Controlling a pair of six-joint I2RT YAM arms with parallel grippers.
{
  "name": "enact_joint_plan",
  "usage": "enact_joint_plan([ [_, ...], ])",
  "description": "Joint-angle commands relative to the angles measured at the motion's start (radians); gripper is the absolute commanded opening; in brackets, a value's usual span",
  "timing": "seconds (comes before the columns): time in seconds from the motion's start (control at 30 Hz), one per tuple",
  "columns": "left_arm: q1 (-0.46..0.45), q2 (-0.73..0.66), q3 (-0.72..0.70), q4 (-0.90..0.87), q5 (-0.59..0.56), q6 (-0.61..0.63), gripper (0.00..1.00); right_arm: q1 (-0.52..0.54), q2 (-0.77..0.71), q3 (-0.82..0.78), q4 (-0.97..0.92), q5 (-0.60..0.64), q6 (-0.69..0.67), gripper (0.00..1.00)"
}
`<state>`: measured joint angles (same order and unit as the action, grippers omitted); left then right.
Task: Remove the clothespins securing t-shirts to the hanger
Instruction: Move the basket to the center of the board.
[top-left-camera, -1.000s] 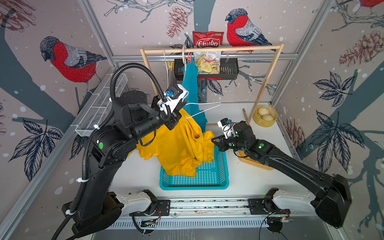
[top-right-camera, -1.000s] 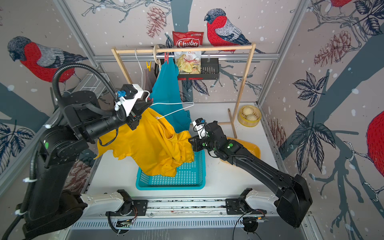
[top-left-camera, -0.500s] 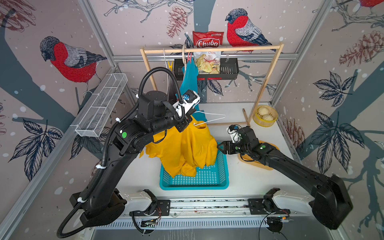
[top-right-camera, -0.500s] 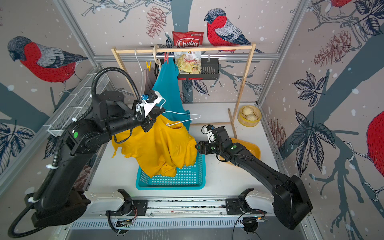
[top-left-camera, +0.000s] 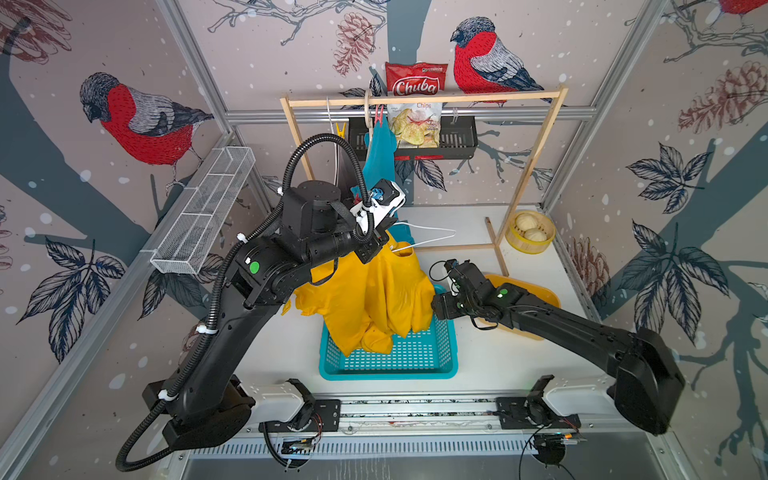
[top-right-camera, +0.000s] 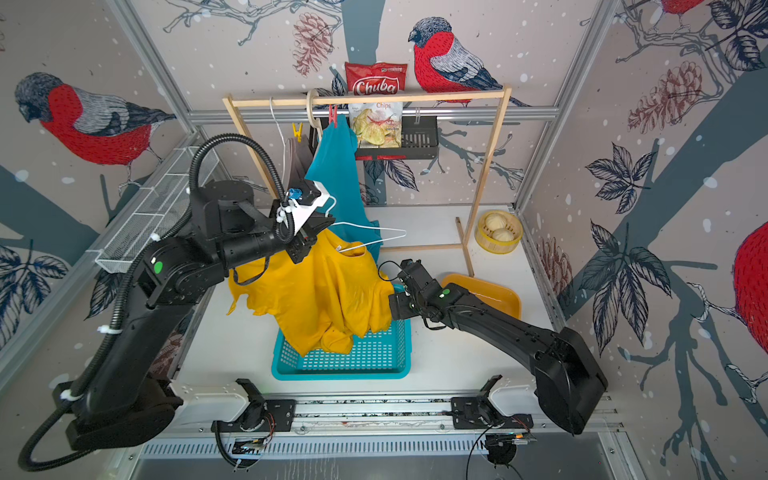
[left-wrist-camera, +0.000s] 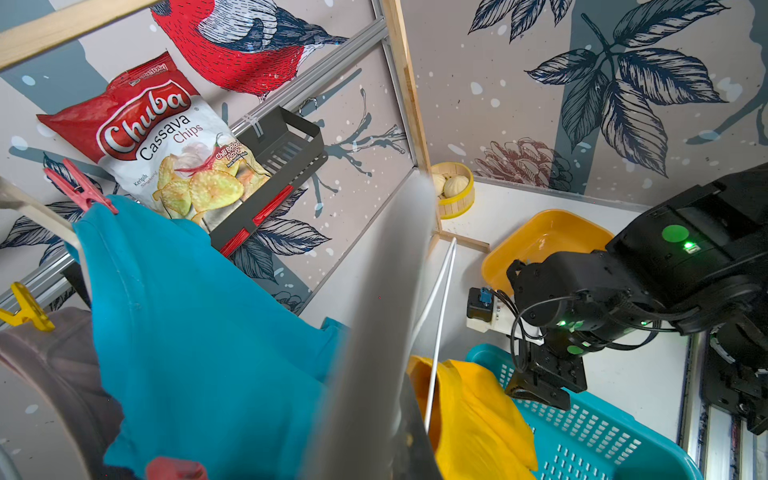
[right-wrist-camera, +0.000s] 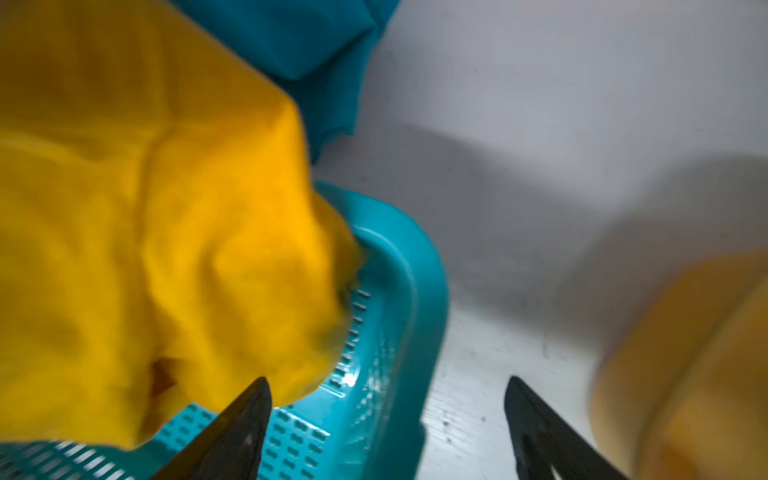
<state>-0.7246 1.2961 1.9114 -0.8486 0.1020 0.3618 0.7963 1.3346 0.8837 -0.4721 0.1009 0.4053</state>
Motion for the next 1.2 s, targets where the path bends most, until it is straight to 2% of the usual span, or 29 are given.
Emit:
enact_joint_plan([
  [0.0,-0.005,-0.003,0.006,0.033,-0.013,0.006,0.00,-0.010,0.001,0.009,-0.033,0.139,0.021,0.88],
  [0.23,-0.005,-0.007,-0.028,0.064,-0.012,0.008,0.00,-0.153,0.044,0.014,0.006,0.148,-0.023,0.88],
  [0.37,-0.006,0.009,-0.029,0.071,-0.006,0.014,0.00,-0.259,0.037,0.019,0.074,0.078,-0.030,0.87],
  [0.5,-0.006,0.025,-0.023,0.086,0.021,0.011,0.00,-0.267,0.003,0.032,0.130,-0.017,-0.032,0.86],
  [0.63,-0.007,0.039,-0.004,0.087,0.058,0.004,0.00,-0.247,-0.114,0.020,0.150,-0.035,-0.031,0.86],
  [0.8,-0.013,0.055,0.018,0.089,0.100,-0.009,0.00,-0.275,-0.341,0.038,0.117,0.036,-0.055,0.86],
  [0.93,-0.062,0.076,0.012,0.096,0.059,-0.008,0.00,-0.276,-0.508,0.080,0.137,0.055,-0.131,0.86],
  [1.03,-0.125,0.118,0.015,0.081,0.014,-0.002,0.00,-0.275,-0.568,0.128,0.154,-0.057,-0.226,0.86],
  [1.17,-0.146,0.168,0.029,0.075,0.080,-0.031,0.00,-0.273,-0.551,0.181,0.123,-0.239,-0.344,0.86],
])
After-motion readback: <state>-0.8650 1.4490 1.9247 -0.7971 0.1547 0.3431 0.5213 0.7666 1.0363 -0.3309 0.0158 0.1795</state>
